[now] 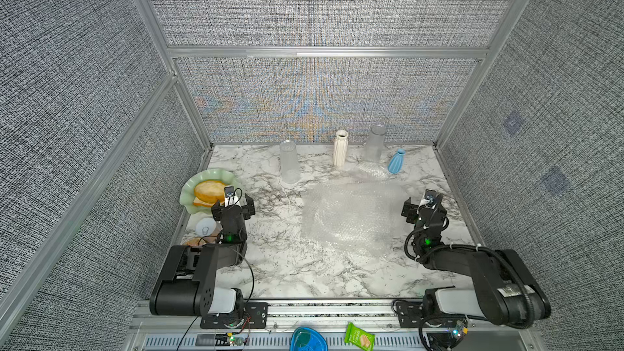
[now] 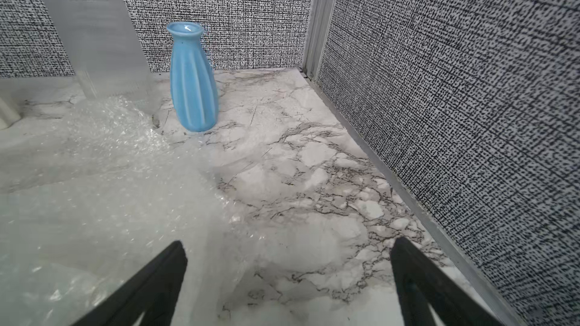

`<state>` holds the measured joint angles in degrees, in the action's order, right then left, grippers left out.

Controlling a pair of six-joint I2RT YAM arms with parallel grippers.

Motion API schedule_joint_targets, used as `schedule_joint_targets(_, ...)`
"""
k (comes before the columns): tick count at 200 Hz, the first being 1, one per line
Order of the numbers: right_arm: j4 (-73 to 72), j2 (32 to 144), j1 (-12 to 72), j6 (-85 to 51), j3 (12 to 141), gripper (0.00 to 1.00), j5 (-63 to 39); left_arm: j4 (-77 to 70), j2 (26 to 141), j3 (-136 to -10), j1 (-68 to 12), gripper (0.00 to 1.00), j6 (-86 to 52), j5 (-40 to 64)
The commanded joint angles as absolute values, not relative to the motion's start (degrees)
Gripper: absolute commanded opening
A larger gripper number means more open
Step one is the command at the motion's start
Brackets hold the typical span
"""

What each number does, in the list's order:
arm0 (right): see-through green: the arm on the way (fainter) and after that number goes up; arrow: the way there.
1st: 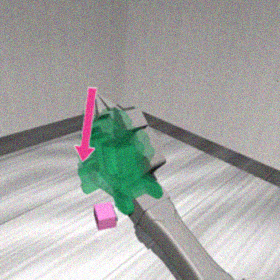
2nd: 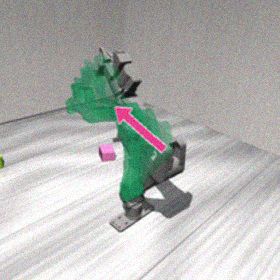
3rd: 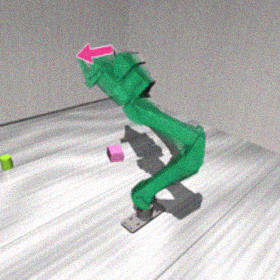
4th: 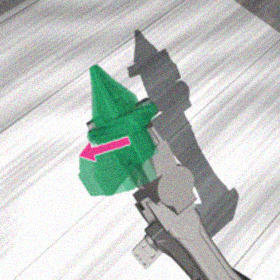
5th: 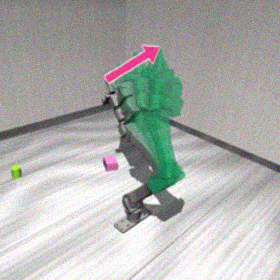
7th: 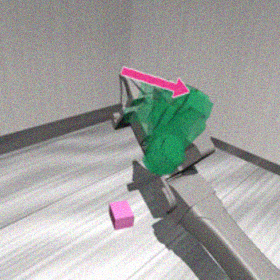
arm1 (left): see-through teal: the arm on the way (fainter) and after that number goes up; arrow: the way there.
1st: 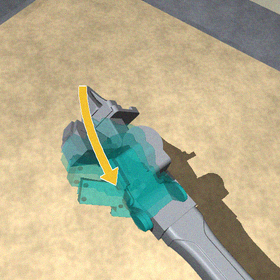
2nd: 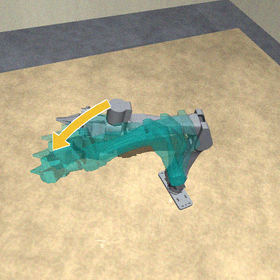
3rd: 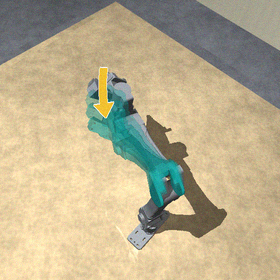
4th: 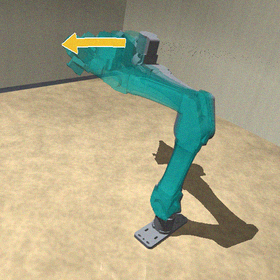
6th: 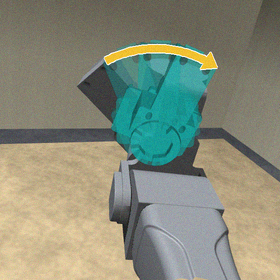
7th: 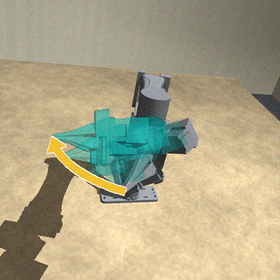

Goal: Unwrap the vase from the bubble wrap
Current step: Reset both arms

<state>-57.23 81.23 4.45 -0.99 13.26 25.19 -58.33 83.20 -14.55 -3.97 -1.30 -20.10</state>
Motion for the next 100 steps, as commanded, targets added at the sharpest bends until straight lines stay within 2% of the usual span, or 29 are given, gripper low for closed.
schedule_joint_targets(1,-69.53,88.24,3.60,-0.98,12.30,0.96,20.09,-64.22,84.50,-15.25,-4.09,1.00,-0.10,-16.24)
schedule_joint_targets(10,-75.65,90.78,3.95,0.35,11.56,0.96,21.05,-63.90,84.48,-15.30,-4.05,0.99,-0.22,-16.25)
schedule_joint_targets(25,-61.30,86.98,3.34,-1.52,16.04,0.96,20.04,-64.73,84.92,-15.36,-4.04,1.00,0.09,-16.16)
schedule_joint_targets(33,-58.24,87.95,2.61,-2.19,18.18,0.96,19.04,-64.26,85.14,-15.58,-4.05,0.99,0.09,-16.06)
schedule_joint_targets(45,-61.05,89.18,0.55,-2.98,17.67,0.96,15.62,-64.08,85.39,-15.84,-4.04,0.99,0.09,-16.16)
schedule_joint_targets(58,-58.72,88.47,0.29,-3.39,18.28,0.99,15.43,-64.07,85.34,-15.86,-4.04,0.99,0.09,-16.15)
schedule_joint_targets(100,-60.57,88.57,0.36,-3.14,17.55,0.99,15.38,-64.15,85.17,-15.67,-4.06,1.00,0.19,-16.04)
